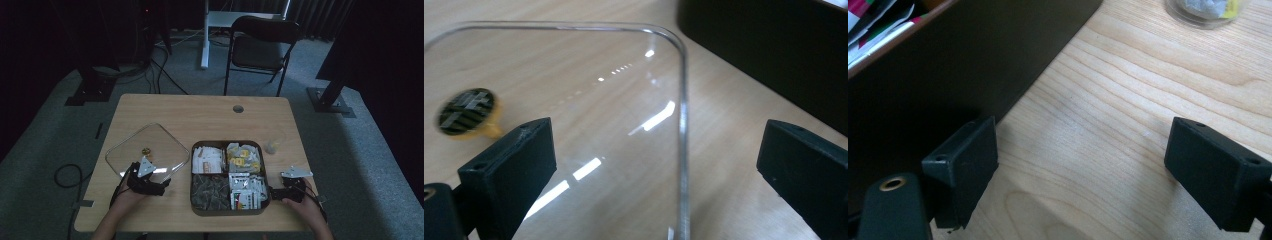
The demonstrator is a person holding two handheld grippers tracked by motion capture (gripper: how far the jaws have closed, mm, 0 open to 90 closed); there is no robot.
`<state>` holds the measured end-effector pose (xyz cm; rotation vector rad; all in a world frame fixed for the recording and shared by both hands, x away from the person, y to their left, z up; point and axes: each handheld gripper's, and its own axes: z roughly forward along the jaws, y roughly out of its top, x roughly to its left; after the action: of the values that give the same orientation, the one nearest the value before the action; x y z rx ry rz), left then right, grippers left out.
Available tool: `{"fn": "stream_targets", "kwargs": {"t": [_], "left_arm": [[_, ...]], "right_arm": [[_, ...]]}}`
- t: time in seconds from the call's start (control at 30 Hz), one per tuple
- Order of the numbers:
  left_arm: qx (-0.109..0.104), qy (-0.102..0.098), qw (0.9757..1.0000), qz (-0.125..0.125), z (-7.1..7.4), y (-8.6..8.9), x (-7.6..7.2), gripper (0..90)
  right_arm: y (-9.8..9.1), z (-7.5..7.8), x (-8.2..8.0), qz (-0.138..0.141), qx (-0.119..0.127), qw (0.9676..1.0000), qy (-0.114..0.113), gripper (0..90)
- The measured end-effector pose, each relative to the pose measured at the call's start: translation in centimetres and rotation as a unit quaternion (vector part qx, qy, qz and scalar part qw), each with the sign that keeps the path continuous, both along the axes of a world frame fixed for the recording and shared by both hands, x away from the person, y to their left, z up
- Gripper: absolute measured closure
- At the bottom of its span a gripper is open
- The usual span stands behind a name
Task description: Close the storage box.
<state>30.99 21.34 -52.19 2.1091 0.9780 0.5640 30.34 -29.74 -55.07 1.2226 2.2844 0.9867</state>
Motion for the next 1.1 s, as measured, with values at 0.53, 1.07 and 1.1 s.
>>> {"fn": "stream_targets", "kwargs": {"t": [0.53,1.07,1.1], "left_arm": [[-0.017,-0.027,0.9967,0.075,0.8,1.3,2.3,3.7],[-0.028,0.000,0.9900,0.138,-0.2,3.0,5.2,4.7],[-0.028,0.000,0.9900,0.138,-0.2,3.0,5.2,5.2]], "right_arm": [[0.0,0.0,0.0,0.000,0.000,1.0000,0.000,13.1],[0.0,0.0,0.0,0.000,0.000,1.0000,0.000,13.1],[0.0,0.0,0.0,0.000,0.000,1.0000,0.000,13.1]]}}
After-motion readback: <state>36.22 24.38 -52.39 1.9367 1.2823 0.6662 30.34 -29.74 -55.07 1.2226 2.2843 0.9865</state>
